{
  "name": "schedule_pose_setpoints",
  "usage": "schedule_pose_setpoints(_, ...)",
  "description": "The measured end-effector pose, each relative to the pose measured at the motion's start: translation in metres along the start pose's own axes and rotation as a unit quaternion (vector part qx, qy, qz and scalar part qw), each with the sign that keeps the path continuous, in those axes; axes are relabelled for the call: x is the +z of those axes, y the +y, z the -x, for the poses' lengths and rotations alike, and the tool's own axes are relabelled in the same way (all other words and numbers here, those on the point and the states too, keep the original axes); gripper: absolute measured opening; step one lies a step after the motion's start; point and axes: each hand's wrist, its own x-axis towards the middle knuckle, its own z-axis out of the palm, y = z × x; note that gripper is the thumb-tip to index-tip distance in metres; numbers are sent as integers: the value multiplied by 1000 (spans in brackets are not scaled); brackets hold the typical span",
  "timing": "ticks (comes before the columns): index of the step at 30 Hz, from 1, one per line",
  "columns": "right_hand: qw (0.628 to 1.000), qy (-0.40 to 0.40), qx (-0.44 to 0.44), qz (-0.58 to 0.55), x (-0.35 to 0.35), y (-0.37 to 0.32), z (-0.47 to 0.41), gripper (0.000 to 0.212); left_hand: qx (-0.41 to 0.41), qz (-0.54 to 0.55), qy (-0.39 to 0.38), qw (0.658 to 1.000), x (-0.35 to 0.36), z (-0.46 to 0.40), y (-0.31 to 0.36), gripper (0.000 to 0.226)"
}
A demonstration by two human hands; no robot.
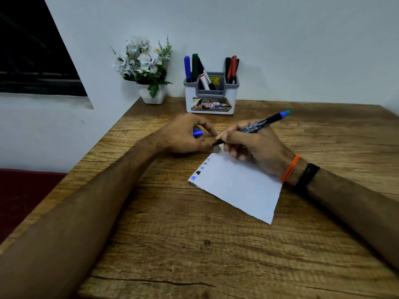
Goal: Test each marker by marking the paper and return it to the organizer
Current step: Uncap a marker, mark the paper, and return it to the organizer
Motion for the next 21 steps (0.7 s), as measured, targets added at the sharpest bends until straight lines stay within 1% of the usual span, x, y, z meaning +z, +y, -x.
schedule_pose_setpoints(2,999,1,4,-44,-4,-4,-3,20,-8,19,20,1000,-2,0,0,23)
schedule_pose_setpoints(4,998,4,10,-70,-9,-8,-7,23,-15,43,34,998,-3,0,-2,23)
schedule_pose_setpoints(7,997,12,30,-74,-16,-11,-9,28,-13,89,49,995,-4,0,-1,17)
schedule_pose_setpoints(10,995,30,49,-82,-21,-12,-10,34,12,110,77,991,-3,2,0,12)
schedule_pose_setpoints(12,994,51,49,-82,-24,-12,-11,30,34,113,95,989,-2,2,1,16)
schedule_pose_setpoints(16,992,91,40,-82,-25,-14,-10,14,66,201,103,972,0,1,8,18)
schedule_pose_setpoints(19,991,100,32,-79,-26,-15,-10,10,68,250,116,959,2,1,12,17)
schedule_pose_setpoints(21,993,94,24,-64,-26,-14,-9,8,71,261,121,955,2,0,11,14)
